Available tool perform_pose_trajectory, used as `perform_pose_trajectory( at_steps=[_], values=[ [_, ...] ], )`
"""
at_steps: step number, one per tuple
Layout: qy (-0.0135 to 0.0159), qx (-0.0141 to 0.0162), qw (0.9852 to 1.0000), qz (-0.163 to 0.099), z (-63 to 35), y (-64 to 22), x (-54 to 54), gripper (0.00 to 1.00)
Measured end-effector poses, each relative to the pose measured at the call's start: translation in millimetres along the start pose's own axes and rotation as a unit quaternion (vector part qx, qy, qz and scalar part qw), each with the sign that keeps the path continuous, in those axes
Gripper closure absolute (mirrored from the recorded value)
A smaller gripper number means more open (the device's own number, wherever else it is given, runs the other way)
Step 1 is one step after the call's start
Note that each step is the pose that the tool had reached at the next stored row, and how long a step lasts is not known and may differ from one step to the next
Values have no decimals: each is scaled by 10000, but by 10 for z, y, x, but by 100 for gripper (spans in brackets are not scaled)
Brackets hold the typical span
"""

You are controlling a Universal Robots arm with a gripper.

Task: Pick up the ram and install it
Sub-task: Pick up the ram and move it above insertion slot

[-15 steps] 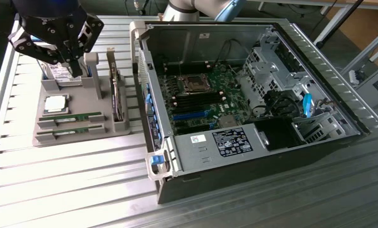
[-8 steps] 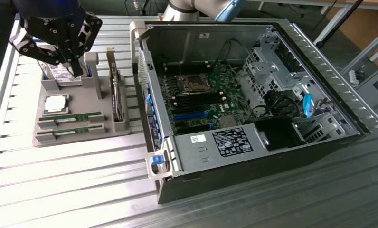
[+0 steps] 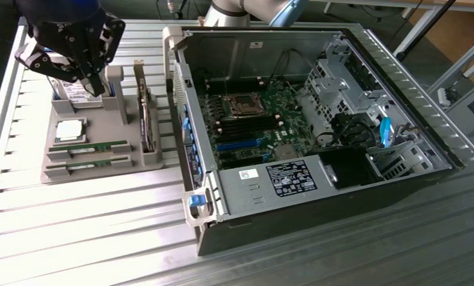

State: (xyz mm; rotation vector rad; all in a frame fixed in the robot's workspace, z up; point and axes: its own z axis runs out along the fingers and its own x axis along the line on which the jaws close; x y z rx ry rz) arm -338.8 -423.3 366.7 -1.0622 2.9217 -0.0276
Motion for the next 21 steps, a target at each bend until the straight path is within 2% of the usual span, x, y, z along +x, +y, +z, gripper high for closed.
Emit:
perform_pose_trajectory(
  at_steps=[8, 12, 17, 19, 21],
  values=[
    [-13, -11, 9990, -455, 0, 0, 0, 90],
    [-20, -18, 9974, -718, 0, 0, 0, 90],
    [-31, -27, 9937, -1119, 0, 0, 0, 90],
    [-35, -31, 9919, -1269, 0, 0, 0, 90],
    [-40, -36, 9895, -1446, 0, 0, 0, 90]
  ],
)
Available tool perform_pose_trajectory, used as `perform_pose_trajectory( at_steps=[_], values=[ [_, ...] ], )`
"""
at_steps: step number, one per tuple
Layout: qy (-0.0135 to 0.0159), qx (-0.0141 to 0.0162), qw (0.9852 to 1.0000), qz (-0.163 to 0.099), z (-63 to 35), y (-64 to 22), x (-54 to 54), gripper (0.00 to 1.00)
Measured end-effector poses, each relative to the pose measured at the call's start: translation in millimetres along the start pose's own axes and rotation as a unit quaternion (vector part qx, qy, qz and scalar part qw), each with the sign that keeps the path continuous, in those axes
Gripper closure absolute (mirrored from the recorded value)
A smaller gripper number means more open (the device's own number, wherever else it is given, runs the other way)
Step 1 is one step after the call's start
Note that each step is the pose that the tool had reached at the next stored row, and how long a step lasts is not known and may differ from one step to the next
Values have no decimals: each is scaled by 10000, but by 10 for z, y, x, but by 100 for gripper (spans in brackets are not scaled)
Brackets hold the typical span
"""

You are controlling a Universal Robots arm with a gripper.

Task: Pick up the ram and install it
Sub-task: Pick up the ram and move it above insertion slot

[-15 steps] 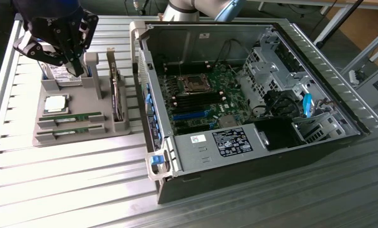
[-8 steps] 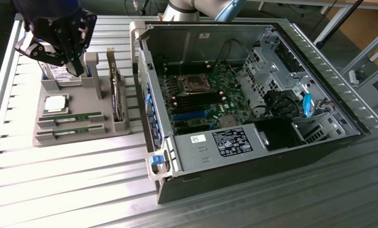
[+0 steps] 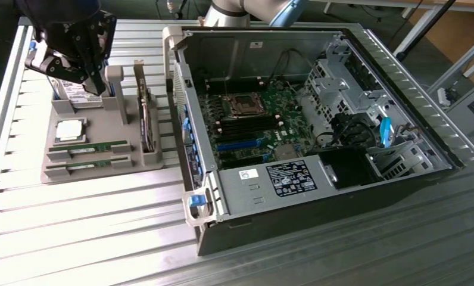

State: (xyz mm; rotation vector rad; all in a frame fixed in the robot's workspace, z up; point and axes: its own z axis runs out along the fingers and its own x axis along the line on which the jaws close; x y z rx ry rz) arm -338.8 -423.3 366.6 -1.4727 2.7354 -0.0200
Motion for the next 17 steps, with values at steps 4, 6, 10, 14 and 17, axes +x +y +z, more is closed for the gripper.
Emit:
perform_pose_trajectory(
  at_steps=[4, 6, 10, 14, 17],
  values=[
    [-7, -6, 9997, -262, 0, 0, 0, 90],
    [-9, -8, 9995, -320, 0, 0, 0, 90],
    [-18, -15, 9980, -632, 0, 0, 0, 90],
    [-28, -24, 9950, -994, 0, 0, 0, 90],
    [-34, -31, 9923, -1240, 0, 0, 0, 90]
  ],
)
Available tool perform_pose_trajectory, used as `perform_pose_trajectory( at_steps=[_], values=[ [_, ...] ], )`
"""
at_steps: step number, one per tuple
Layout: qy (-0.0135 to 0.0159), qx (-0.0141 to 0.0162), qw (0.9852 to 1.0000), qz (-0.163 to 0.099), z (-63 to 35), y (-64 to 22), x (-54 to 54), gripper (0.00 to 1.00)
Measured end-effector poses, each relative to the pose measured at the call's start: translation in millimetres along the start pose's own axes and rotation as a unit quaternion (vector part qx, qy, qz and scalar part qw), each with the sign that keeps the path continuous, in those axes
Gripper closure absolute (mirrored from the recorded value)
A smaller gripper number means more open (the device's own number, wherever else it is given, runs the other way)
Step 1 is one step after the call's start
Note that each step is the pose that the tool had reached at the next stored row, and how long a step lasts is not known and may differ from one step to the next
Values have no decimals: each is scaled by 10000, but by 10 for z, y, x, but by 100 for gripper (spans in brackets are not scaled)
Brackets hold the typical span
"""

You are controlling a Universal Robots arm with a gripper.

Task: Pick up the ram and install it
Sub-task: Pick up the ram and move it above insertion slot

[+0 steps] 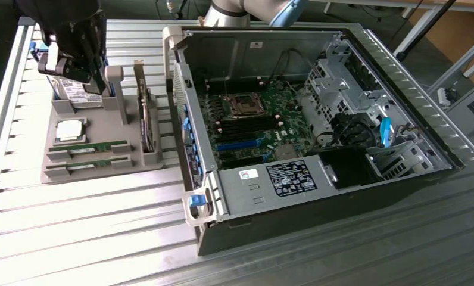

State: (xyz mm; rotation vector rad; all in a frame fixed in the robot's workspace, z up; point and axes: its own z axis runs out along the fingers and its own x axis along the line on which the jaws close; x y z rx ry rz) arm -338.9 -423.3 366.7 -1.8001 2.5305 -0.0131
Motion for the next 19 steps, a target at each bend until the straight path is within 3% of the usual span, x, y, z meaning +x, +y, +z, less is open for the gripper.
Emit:
perform_pose_trajectory(
  at_steps=[7, 12, 16, 19],
  values=[
    [-10, -9, 9994, -358, 0, 0, 0, 90],
    [-20, -17, 9975, -702, 0, 0, 0, 90],
    [-28, -24, 9951, -992, 0, 0, 0, 90],
    [-28, -25, 9948, -1019, 0, 0, 0, 90]
  ],
)
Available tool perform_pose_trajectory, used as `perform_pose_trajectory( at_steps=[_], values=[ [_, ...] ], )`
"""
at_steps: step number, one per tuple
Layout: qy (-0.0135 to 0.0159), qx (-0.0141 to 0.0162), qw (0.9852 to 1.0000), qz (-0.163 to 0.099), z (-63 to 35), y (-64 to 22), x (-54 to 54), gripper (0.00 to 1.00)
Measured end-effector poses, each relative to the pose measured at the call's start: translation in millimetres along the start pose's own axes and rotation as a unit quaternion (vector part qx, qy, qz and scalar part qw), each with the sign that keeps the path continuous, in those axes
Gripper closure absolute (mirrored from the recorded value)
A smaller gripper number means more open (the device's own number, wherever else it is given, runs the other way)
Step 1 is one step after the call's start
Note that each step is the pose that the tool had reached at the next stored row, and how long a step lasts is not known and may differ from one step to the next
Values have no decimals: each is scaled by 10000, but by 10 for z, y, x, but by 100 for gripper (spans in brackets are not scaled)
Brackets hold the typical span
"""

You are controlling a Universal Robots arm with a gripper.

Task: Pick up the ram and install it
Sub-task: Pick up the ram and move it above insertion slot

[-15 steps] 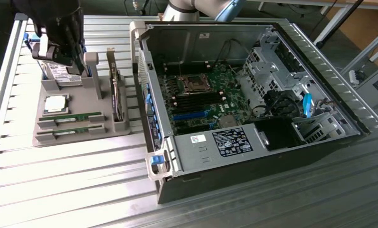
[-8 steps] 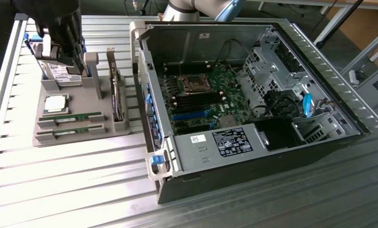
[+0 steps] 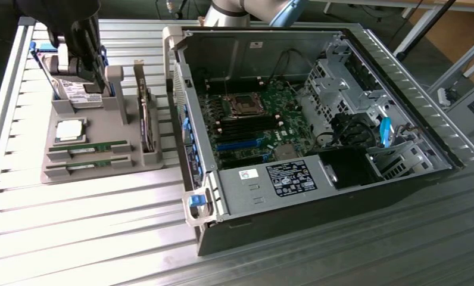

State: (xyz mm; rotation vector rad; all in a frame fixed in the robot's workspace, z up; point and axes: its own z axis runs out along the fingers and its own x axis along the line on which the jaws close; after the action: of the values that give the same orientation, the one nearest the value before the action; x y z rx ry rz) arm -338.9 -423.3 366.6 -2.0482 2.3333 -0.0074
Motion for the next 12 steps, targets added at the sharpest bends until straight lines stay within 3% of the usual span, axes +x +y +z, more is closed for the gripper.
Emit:
perform_pose_trajectory(
  at_steps=[2, 3, 12],
  values=[
    [0, 0, 10000, 0, 0, 0, 0, 82],
    [0, 0, 10000, 0, 0, 0, 0, 70],
    [0, 0, 10000, 0, 60, 144, 31, 70]
  ],
)
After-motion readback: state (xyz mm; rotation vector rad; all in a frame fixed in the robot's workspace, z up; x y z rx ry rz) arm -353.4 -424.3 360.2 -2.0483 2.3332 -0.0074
